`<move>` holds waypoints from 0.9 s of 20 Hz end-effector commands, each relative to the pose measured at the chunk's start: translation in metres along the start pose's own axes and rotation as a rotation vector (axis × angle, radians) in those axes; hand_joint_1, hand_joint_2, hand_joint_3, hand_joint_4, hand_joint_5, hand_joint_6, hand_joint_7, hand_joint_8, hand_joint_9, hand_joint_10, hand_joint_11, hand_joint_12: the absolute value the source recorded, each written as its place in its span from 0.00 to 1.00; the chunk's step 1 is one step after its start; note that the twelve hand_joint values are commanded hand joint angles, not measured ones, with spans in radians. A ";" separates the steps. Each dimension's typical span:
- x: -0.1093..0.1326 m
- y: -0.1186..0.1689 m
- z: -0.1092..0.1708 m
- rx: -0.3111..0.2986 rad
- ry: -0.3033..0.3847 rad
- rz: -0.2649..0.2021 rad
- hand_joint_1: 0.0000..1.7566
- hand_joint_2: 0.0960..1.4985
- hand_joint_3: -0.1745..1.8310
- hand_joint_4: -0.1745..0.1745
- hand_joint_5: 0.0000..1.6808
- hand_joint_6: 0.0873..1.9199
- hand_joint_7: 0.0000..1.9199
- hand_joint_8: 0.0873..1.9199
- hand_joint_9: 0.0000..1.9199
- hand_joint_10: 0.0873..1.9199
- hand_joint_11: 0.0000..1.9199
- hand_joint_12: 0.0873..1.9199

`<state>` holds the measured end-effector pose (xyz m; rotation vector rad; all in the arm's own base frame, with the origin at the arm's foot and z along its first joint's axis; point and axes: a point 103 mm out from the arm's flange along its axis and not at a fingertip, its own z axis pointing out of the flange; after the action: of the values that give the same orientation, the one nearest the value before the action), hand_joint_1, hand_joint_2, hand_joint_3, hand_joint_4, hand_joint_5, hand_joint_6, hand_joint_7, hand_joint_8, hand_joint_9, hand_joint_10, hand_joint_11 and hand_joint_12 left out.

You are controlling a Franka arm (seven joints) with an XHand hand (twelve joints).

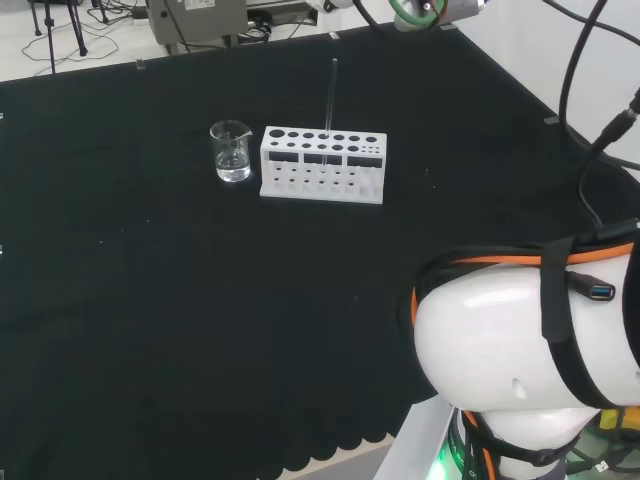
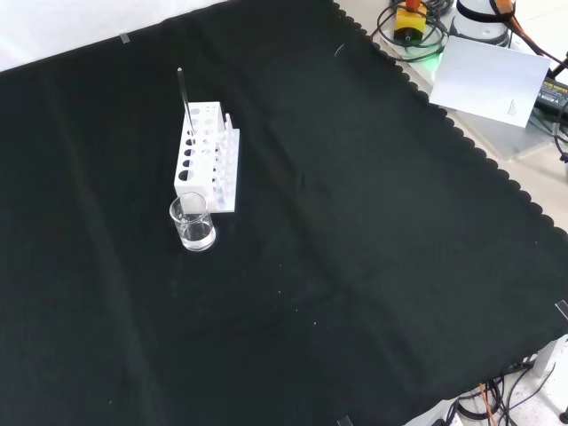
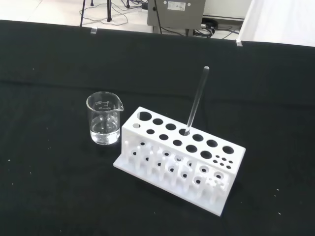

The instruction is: Take the glass rod from the white test tube rack.

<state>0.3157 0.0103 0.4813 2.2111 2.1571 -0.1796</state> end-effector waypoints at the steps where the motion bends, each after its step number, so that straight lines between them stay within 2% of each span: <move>1: -0.002 0.032 -0.002 -0.025 0.096 -0.017 0.30 0.61 0.32 0.07 0.09 0.00 0.03 0.43 0.24 0.43 0.19 0.72; 4: -0.017 0.057 -0.002 -0.037 0.115 -0.015 0.30 0.61 0.32 0.04 0.12 0.00 0.07 0.45 0.29 0.44 0.22 0.71; 8: -0.026 0.098 0.001 -0.057 0.108 0.001 0.30 0.61 0.32 0.00 0.18 0.00 0.14 0.47 0.36 0.44 0.27 0.70; 13: -0.033 0.142 0.011 -0.027 0.098 0.031 0.31 0.62 0.32 0.00 0.24 0.02 0.20 0.49 0.41 0.45 0.31 0.69; 15: -0.038 0.156 0.015 -0.029 0.092 0.036 0.31 0.63 0.31 0.00 0.23 0.09 0.22 0.49 0.42 0.45 0.33 0.69; 18: -0.045 0.174 0.018 -0.030 0.085 0.043 0.31 0.63 0.31 0.00 0.18 0.27 0.24 0.49 0.43 0.45 0.34 0.68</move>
<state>0.4364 -0.0168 0.4675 2.2702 2.1841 -0.0711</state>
